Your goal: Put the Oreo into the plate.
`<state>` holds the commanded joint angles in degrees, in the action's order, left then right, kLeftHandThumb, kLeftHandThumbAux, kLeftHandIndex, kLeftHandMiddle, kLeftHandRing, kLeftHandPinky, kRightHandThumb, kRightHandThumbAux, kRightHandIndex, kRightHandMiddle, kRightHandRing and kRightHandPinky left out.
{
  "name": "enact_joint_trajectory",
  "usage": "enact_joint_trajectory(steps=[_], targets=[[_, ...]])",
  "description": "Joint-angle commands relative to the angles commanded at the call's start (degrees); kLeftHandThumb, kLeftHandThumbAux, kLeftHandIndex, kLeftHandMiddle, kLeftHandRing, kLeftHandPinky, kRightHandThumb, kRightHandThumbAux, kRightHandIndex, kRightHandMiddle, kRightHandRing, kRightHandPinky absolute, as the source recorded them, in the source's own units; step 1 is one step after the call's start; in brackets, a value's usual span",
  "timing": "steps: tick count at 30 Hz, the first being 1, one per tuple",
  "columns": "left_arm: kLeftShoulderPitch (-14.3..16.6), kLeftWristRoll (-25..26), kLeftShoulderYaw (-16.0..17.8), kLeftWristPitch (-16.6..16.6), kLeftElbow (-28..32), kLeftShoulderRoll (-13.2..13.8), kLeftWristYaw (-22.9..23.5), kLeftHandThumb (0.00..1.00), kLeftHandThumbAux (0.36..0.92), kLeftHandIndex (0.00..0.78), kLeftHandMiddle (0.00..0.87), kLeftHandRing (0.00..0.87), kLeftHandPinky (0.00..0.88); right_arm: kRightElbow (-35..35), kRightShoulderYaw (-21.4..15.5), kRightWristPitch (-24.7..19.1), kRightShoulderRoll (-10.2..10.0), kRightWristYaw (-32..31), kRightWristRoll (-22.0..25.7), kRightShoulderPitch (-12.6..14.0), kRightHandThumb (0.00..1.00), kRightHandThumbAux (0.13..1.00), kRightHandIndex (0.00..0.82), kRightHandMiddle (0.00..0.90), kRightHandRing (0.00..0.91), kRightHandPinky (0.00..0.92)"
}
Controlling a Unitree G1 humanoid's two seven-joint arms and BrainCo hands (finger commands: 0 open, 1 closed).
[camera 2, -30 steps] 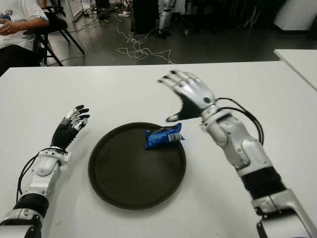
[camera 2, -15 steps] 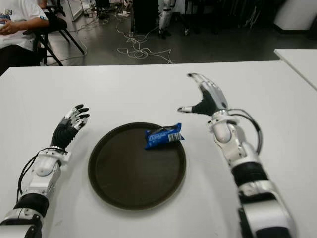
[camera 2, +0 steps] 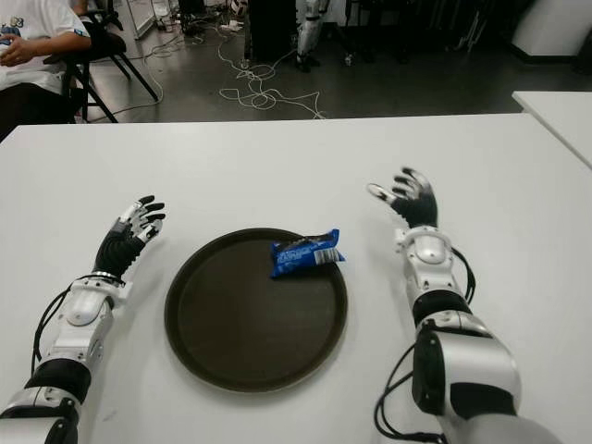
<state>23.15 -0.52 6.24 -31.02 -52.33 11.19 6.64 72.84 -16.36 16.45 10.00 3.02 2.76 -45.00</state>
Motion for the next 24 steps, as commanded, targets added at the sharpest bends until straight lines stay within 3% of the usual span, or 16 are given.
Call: enact_joint_trajectory(steps=[6, 16, 24], targets=[[0.25, 1.26, 0.68, 1.13, -0.02, -0.4, 0.46, 0.162, 0.576, 0.079, 0.163, 0.129, 0.084, 0.43, 1.32, 1.43, -1.02, 1.61, -1.05, 0.66, 0.0, 0.801, 0.212, 0.286, 0.303, 0.302], [0.25, 3.11, 1.26, 3.31, 0.89, -0.63, 1.84, 0.14, 0.594, 0.056, 0.127, 0.085, 0.024, 0.85, 6.17, 2.54, -0.65, 4.09, -5.53, 0.73, 0.0, 0.832, 0.22, 0.272, 0.276, 0.26], [0.89, 3.11, 1.5, 2.82, -0.04, -0.39, 1.62, 0.118, 0.606, 0.073, 0.121, 0.07, 0.02, 1.06, 8.04, 3.18, -0.77, 5.16, -7.36, 0.97, 0.0, 0.839, 0.213, 0.269, 0.272, 0.258]])
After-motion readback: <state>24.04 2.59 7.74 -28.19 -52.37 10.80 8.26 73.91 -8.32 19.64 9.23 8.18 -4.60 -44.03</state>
